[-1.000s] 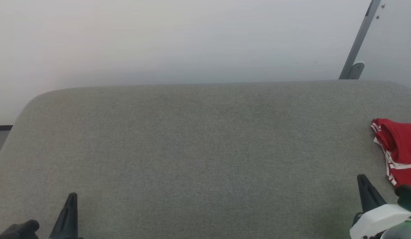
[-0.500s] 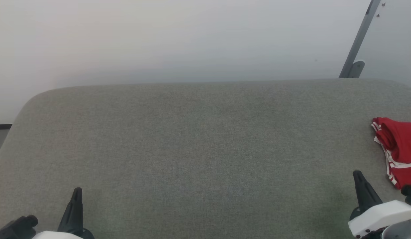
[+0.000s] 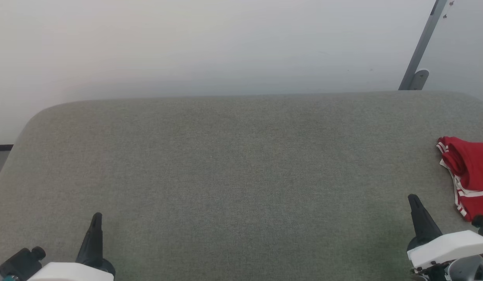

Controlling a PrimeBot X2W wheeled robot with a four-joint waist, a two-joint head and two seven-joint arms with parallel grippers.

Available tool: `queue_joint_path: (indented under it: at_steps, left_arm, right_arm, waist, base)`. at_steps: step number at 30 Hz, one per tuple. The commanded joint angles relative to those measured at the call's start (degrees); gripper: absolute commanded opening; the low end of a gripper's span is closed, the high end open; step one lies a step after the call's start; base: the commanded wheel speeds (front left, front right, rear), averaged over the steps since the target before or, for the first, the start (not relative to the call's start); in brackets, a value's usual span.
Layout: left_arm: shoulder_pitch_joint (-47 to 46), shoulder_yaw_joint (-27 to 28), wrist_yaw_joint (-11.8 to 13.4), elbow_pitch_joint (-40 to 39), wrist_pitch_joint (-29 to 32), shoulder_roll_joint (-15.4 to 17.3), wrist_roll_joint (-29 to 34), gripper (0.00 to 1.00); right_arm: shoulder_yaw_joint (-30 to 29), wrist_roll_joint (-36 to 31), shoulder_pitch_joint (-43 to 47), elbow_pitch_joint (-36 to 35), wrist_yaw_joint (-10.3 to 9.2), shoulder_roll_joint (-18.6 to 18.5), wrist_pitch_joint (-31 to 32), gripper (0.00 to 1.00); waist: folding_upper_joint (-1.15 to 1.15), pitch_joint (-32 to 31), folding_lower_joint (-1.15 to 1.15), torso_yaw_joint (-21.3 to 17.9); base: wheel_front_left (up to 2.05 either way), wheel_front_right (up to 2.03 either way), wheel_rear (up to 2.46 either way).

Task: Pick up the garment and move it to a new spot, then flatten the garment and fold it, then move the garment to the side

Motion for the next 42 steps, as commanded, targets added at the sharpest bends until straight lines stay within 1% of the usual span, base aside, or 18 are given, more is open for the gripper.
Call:
queue_joint_path:
  at_steps: [1, 24, 42]
  left_arm:
    - [-1.7, 0.4, 0.0, -0.5, 0.3, 0.3, -1.2, 0.00]
    - [-4.4, 0.7, -0.1, 0.2, 4.6, -2.4, -14.2, 0.00]
    - [-6.2, 0.9, -0.1, 0.7, 7.1, -4.0, -21.9, 0.00]
  right_arm:
    - [-0.1, 1.6, -1.4, -0.7, 0.01, -0.2, 0.2, 0.00]
    - [0.4, 17.3, -3.1, 0.6, 0.02, 0.9, 1.5, 0.00]
    - [0.8, 26.8, -4.1, 1.3, 0.02, 1.6, 2.3, 0.00]
  waist:
    - [0.00, 0.0, 0.00, 0.0]
    - [0.00, 0.6, 0.00, -0.1]
    - [0.00, 1.0, 0.00, -0.2]
  base:
    - [0.00, 0.00, 0.00]
    - [0.00, 0.00, 0.00]
    - [0.00, 0.00, 0.00]
